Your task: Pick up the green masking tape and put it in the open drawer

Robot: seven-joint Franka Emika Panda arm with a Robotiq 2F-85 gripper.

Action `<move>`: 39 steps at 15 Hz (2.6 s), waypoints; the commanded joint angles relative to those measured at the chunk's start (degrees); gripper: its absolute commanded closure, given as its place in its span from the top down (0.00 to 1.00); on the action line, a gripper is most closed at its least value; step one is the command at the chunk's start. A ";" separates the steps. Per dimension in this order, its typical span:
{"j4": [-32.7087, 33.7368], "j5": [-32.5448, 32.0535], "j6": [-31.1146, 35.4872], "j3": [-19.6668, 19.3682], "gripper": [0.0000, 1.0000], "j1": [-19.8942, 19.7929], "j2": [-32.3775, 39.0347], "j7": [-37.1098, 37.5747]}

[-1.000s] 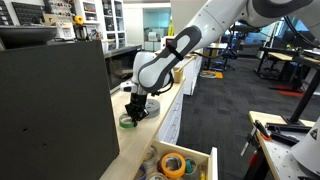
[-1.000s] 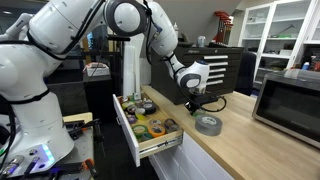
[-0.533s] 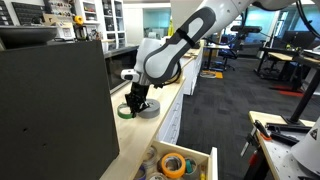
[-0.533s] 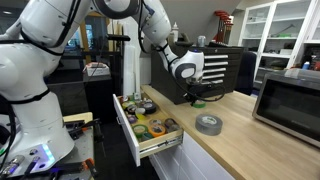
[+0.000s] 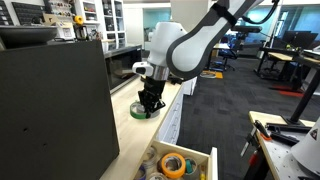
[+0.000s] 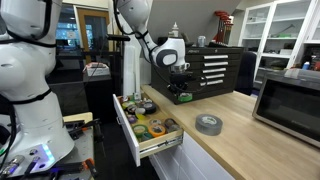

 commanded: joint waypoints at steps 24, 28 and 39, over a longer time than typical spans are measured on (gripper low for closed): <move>-19.25 -3.19 12.60 -1.99 0.07 9.04 -1.96 44.48; -18.49 -6.57 17.98 -3.37 0.07 9.42 3.80 46.18; -12.92 -11.27 22.64 -3.35 0.35 7.95 15.69 46.36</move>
